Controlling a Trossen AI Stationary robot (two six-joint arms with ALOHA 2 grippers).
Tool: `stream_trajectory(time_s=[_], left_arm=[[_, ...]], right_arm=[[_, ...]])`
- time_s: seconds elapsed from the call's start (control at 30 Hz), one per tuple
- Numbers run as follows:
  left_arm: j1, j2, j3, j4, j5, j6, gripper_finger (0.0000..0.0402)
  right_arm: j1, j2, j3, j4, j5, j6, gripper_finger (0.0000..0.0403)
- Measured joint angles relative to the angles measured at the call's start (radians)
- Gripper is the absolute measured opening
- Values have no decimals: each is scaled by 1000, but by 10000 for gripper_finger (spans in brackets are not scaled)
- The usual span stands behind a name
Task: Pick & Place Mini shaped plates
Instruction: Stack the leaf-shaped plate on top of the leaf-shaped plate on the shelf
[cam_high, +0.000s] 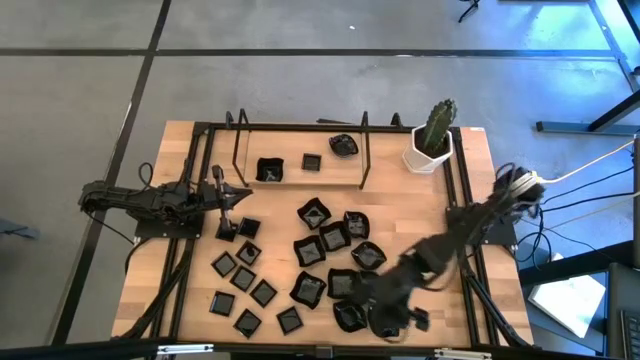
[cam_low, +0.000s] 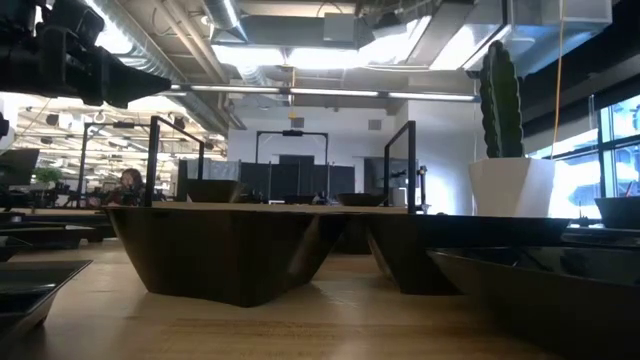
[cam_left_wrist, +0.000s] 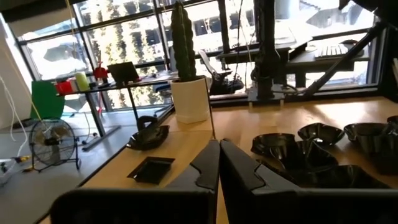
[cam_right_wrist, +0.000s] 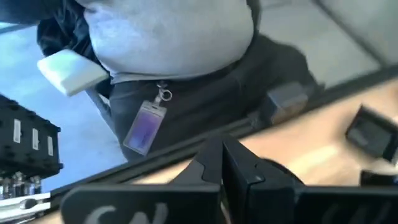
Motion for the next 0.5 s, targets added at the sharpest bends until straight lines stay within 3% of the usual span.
stream_trajectory(time_s=[0.27,0.5], left_arm=[[0,14,0,0,-25,-28,4],[0,15,0,1,-37,-29,2]], right_arm=[[28,-179,-310,322,302,60,1],[-56,-399,-542,575,351,75,1]])
